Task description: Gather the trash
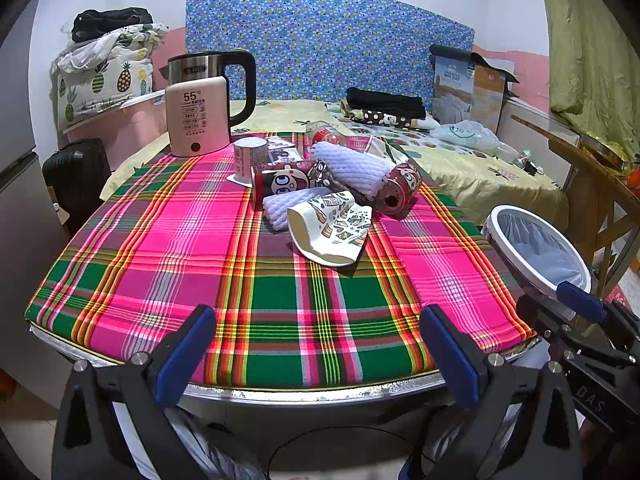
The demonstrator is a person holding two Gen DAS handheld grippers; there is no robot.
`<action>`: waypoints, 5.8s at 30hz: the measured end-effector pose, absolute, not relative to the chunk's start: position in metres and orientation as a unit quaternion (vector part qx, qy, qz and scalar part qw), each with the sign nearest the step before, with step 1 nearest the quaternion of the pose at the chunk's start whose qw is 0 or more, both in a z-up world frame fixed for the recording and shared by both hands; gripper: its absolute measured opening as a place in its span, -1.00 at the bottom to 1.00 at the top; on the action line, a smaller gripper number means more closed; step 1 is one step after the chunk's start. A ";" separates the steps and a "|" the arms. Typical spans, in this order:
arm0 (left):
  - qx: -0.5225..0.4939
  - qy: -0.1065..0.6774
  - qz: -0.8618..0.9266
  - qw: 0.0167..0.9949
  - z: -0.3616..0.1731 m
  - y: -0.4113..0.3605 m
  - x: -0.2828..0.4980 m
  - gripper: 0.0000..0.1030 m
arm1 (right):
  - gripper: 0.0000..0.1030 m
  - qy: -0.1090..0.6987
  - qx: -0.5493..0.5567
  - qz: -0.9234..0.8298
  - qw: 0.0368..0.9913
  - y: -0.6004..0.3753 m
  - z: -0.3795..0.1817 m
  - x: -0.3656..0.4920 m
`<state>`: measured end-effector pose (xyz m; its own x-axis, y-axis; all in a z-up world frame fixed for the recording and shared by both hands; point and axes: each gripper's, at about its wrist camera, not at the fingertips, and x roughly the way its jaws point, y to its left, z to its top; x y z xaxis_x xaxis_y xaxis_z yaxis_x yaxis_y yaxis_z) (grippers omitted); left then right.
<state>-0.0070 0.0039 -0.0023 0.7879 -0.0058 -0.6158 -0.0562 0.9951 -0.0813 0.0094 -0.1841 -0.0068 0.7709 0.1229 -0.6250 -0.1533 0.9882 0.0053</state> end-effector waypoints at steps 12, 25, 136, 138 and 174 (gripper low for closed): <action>-0.048 0.326 0.013 0.944 -0.002 0.008 -0.008 1.00 | 0.30 0.331 -0.023 0.072 0.941 -0.186 -0.006 0.010; -0.052 0.332 0.004 0.942 -0.004 0.007 0.008 1.00 | 0.30 0.334 -0.024 0.069 0.940 -0.189 -0.007 0.016; -0.092 0.366 -0.072 0.923 -0.009 0.023 0.128 -0.67 | 0.05 0.414 0.068 0.117 0.900 -0.202 -0.008 0.143; -0.088 0.368 -0.081 0.922 -0.006 0.014 0.126 -0.67 | 0.05 0.412 0.068 0.114 0.902 -0.207 -0.006 0.136; 0.025 0.391 -0.296 0.871 -0.005 -0.208 0.155 -0.66 | 0.05 0.406 0.104 -0.055 0.906 -0.347 -0.017 0.079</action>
<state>0.1549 -0.2076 -0.0053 0.5189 -0.4969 -0.6955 0.5359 0.8230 -0.1882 0.0790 -0.3471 -0.0171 0.6643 -0.0145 -0.7474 0.1838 0.9723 0.1445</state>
